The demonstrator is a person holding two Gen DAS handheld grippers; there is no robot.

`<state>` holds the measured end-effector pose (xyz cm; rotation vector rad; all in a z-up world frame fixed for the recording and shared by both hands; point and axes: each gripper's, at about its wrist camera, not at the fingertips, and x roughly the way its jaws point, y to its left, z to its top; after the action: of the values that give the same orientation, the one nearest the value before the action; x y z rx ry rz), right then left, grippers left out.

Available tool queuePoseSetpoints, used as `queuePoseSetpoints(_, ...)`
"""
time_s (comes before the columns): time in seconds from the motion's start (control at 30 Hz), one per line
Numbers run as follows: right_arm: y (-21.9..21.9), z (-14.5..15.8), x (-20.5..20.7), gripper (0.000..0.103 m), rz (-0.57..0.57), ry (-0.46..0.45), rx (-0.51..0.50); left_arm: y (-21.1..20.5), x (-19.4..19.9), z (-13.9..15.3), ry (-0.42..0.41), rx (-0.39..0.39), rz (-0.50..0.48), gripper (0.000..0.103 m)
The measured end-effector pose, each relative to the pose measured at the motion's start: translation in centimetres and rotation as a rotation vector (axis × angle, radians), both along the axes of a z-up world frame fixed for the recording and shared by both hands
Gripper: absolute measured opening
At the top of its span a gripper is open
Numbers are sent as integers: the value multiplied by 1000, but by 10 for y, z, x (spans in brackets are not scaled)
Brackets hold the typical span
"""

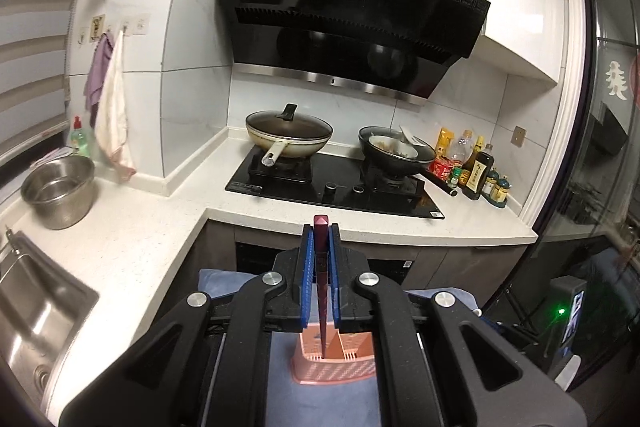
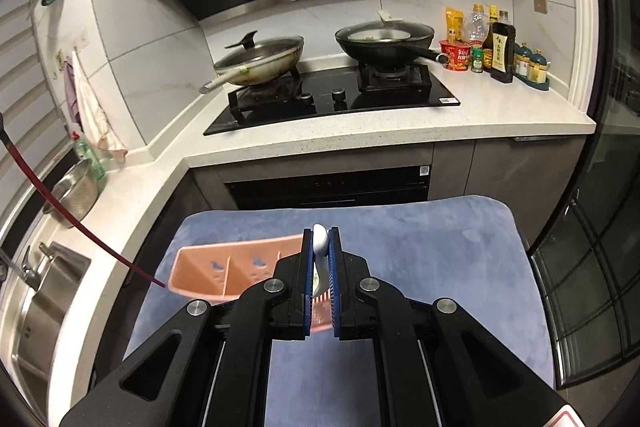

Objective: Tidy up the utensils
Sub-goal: 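Lower the chopstick into the pink holder and open the left tool while the right tool releases the spoon there, then move both tools back down to the row of chopsticks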

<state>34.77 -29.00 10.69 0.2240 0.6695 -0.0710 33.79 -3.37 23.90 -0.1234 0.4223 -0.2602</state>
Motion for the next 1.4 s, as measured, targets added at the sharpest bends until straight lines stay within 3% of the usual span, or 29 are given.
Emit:
queuePoseSetpoints(0.23,5,-40,41,7,19,81,2,-17,38,-31,64,38,0,7)
queuePoseSetpoints(0.47,4,-69,54,8,23,133,12,-17,57,-64,132,39,5,7)
queuePoseSetpoints(0.53,4,-66,53,11,17,119,4,-16,58,-68,135,46,18,14)
queuePoseSetpoints(0.6,3,-63,50,12,15,113,7,-15,56,-69,133,51,35,35)
queuePoseSetpoints(0.67,3,-57,44,14,14,103,9,-12,52,-69,126,50,46,41)
queuePoseSetpoints(0.8,4,-44,25,24,7,68,-17,-5,35,-67,125,62,57,50)
queuePoseSetpoints(1.0,4,-37,-32,30,14,55,6,11,-9,-76,139,79,65,50)
queuePoseSetpoints(1.17,6,-54,-93,32,19,100,34,23,-54,-109,203,107,61,50)
queuePoseSetpoints(1.4,29,-95,-179,33,32,184,-26,41,-122,-178,330,149,58,50)
